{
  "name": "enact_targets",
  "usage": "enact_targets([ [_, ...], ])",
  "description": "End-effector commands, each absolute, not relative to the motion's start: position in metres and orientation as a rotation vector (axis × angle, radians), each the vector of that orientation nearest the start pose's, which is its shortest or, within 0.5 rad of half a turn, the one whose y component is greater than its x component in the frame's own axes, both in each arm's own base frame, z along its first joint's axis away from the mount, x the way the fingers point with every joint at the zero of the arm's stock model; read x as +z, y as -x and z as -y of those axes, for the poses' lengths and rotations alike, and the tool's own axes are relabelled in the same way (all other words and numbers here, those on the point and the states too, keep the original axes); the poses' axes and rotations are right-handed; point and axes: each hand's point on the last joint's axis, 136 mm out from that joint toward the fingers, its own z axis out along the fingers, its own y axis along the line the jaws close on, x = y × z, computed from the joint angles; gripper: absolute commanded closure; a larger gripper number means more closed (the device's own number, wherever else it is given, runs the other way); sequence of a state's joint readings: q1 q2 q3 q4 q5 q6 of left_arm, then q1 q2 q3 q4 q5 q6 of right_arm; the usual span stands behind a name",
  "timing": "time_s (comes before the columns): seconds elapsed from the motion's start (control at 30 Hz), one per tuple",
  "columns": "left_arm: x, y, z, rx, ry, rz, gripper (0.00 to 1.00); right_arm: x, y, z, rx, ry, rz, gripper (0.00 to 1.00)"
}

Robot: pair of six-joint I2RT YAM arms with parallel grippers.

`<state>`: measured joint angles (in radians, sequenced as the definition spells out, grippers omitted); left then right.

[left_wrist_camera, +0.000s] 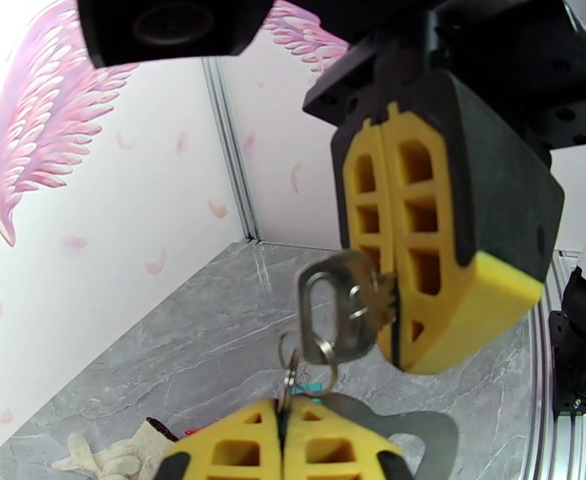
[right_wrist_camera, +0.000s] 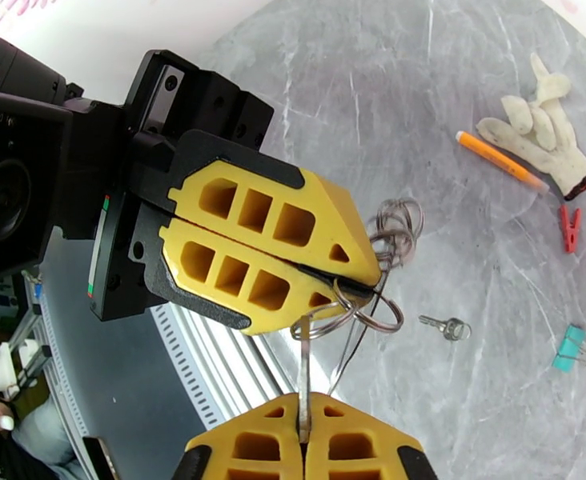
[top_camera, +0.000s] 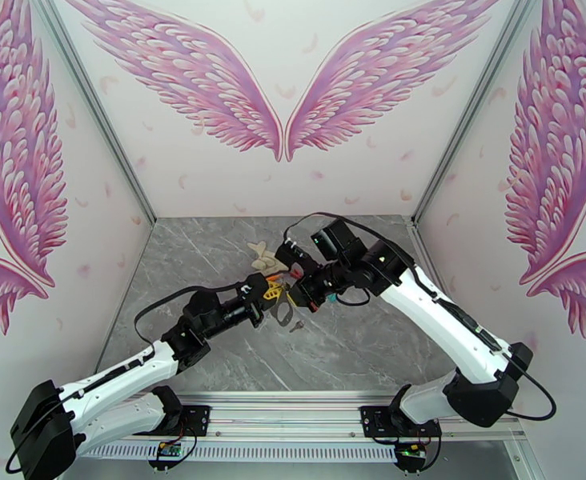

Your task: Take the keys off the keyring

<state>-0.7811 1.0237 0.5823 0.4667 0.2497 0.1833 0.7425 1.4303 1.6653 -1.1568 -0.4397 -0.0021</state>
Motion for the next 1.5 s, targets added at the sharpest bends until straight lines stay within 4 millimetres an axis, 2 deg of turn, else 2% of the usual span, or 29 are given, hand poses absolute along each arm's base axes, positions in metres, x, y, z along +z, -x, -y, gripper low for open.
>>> enact_targets([
  [0.0, 0.326, -0.223, 0.289, -0.671, -0.905, -1.188, 1.00, 0.326, -0.201, -0.297, 0.989, 1.046, -2.244, 0.86],
  [0.13, 0.332, -0.217, 0.291, -0.680, -0.928, -1.149, 1.00, 0.340, -0.200, -0.308, 1.134, 0.980, -2.205, 0.72],
  [0.23, 0.335, -0.215, 0.291, -0.678, -0.930, -1.132, 1.00, 0.346, -0.203, -0.313, 1.200, 0.930, -2.173, 0.68],
  [0.4, 0.340, -0.214, 0.288, -0.668, -0.924, -1.120, 1.00, 0.356, -0.219, -0.298, 1.187, 0.794, -2.149, 0.65],
  [0.53, 0.343, -0.213, 0.287, -0.665, -0.919, -1.111, 1.00, 0.351, -0.218, -0.293, 1.198, 0.756, -2.165, 0.64],
  [0.63, 0.346, -0.212, 0.287, -0.663, -0.920, -1.102, 1.00, 0.353, -0.217, -0.292, 1.214, 0.736, -2.138, 0.58],
  [0.7, 0.347, -0.212, 0.288, -0.663, -0.925, -1.098, 1.00, 0.357, -0.213, -0.293, 1.239, 0.754, -2.107, 0.56],
  [0.8, 0.348, -0.211, 0.288, -0.664, -0.925, -1.093, 1.00, 0.352, -0.213, -0.290, 1.218, 0.769, -2.098, 0.56],
  [0.9, 0.348, -0.211, 0.288, -0.664, -0.925, -1.093, 1.00, 0.348, -0.215, -0.288, 1.244, 0.762, -2.080, 0.48],
  [1.1, 0.349, -0.210, 0.288, -0.671, -0.921, -1.089, 1.00, 0.344, -0.215, -0.295, 1.321, 0.769, -2.084, 0.46],
  [1.2, 0.348, -0.212, 0.290, -0.665, -0.922, -1.094, 1.00, 0.347, -0.213, -0.298, 1.359, 0.761, -2.081, 0.49],
  [1.37, 0.352, -0.213, 0.289, -0.659, -0.908, -1.085, 1.00, 0.332, -0.216, -0.295, 1.333, 0.735, -2.144, 0.53],
  [1.47, 0.353, -0.214, 0.288, -0.655, -0.903, -1.088, 1.00, 0.330, -0.217, -0.295, 1.339, 0.721, -2.151, 0.58],
])
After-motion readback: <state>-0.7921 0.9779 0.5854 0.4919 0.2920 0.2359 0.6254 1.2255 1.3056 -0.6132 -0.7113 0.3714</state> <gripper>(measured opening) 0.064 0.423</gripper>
